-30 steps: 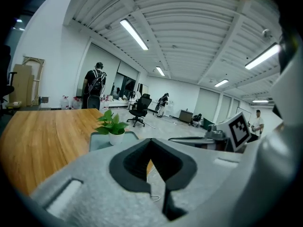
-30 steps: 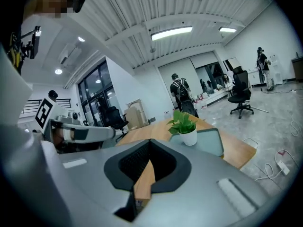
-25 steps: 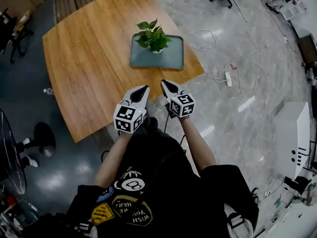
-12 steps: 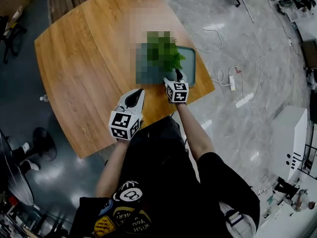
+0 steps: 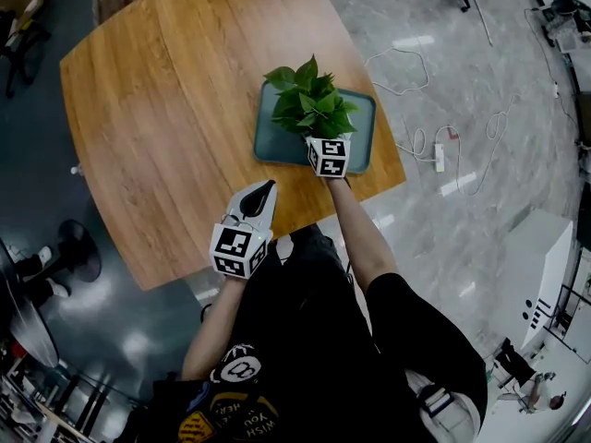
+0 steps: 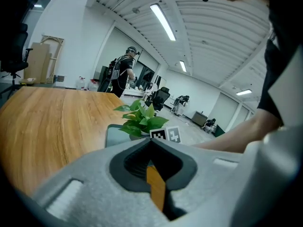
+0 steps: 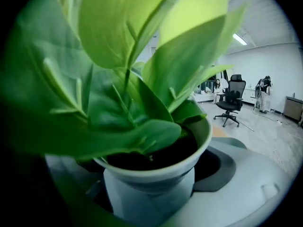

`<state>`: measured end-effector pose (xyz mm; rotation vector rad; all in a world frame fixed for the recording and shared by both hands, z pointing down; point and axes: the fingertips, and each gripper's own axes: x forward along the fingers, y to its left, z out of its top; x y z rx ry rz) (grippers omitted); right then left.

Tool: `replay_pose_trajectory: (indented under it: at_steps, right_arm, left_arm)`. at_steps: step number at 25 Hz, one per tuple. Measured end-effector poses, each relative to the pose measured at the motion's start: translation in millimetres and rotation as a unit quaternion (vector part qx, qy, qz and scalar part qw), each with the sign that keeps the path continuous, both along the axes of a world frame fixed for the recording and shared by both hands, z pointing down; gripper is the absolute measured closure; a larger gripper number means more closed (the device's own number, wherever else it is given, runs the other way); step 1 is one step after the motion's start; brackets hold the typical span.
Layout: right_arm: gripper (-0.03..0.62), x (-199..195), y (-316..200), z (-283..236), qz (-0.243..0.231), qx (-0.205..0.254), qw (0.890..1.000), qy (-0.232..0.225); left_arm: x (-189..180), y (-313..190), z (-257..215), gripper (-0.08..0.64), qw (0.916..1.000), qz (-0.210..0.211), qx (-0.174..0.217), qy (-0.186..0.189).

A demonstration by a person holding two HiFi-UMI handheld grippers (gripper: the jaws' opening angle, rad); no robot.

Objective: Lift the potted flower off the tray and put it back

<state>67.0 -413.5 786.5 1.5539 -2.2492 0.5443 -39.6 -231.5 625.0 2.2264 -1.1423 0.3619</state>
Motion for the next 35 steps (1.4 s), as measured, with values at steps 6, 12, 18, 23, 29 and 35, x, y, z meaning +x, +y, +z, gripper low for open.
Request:
replay_pose_trajectory:
  at_steps: [6, 12, 18, 23, 29, 35]
  right_arm:
    - [0.066, -1.2, -0.9, -4.3, -0.042, 0.009, 0.999, 0.01]
    - [0.067, -8.0, 8.0, -70.1, -0.06, 0.056, 0.996, -0.025]
    - [0.067, 3.4, 42.7, -149.8, -0.071, 0.072, 0.994, -0.033]
    - [0.067, 11.4, 61.3, -201.7, -0.066, 0.073, 0.994, -0.039]
    - [0.067, 23.6, 69.7, -234.1, -0.057, 0.069, 0.995, -0.035]
    - [0.067, 19.5, 83.4, -256.7, -0.06, 0.074, 0.995, -0.035]
  left_arm:
    - [13.6, -4.2, -6.3, 0.565, 0.9998, -0.011, 0.013, -0.009]
    - [12.6, -19.2, -39.9, 0.565, 0.9985, -0.016, 0.052, -0.005]
    - [16.0, -24.1, -105.3, 0.565, 0.9938, -0.013, 0.11, 0.012]
    - [20.9, -33.0, -164.3, 0.565, 0.9867, -0.003, 0.159, 0.032]
    - [35.1, -41.8, -207.6, 0.565, 0.9786, 0.007, 0.2, 0.047]
    - [36.1, -47.7, -222.5, 0.565, 0.9752, 0.006, 0.215, 0.052]
